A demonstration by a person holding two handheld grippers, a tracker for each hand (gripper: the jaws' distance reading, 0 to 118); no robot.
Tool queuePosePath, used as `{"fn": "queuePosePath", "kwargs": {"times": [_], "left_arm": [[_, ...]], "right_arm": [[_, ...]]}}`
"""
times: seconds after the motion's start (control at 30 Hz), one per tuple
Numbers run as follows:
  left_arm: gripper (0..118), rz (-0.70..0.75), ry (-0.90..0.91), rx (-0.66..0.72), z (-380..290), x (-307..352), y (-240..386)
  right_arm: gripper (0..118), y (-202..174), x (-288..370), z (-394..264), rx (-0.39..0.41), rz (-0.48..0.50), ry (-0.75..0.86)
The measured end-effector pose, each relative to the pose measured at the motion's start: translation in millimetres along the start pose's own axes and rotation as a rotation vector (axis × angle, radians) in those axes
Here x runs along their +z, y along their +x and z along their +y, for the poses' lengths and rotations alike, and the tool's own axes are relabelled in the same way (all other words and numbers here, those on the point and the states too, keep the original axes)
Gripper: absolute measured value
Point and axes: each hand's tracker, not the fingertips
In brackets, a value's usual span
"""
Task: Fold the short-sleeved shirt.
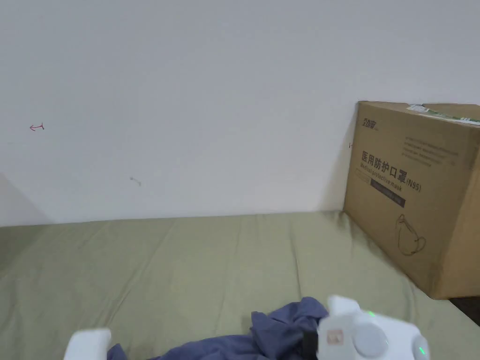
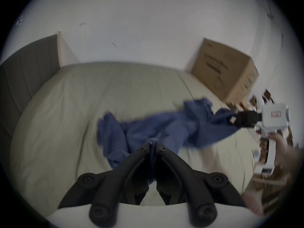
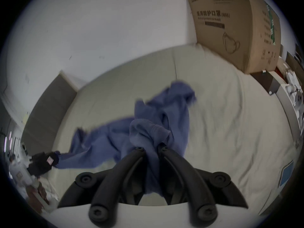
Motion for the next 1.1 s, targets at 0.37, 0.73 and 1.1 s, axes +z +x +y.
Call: {"fn": "queuePosePath", "kwargs": {"times": [0.37,0.73,1.1], "left_arm": [[6,0.006,-0.019,0.007,-122,178,0],[107,0.038,-0.022,0.144,-119,143,-1],[42,0.047,0.291,0.006,-103,231,39]], "right_arm": [[9,47,179,-147,0.025,0.095,-0.026],[118,45,140,-153,-0.015,0.012,-0.063],[60,-26,276,-150,0.203,0.194,0.463]]}}
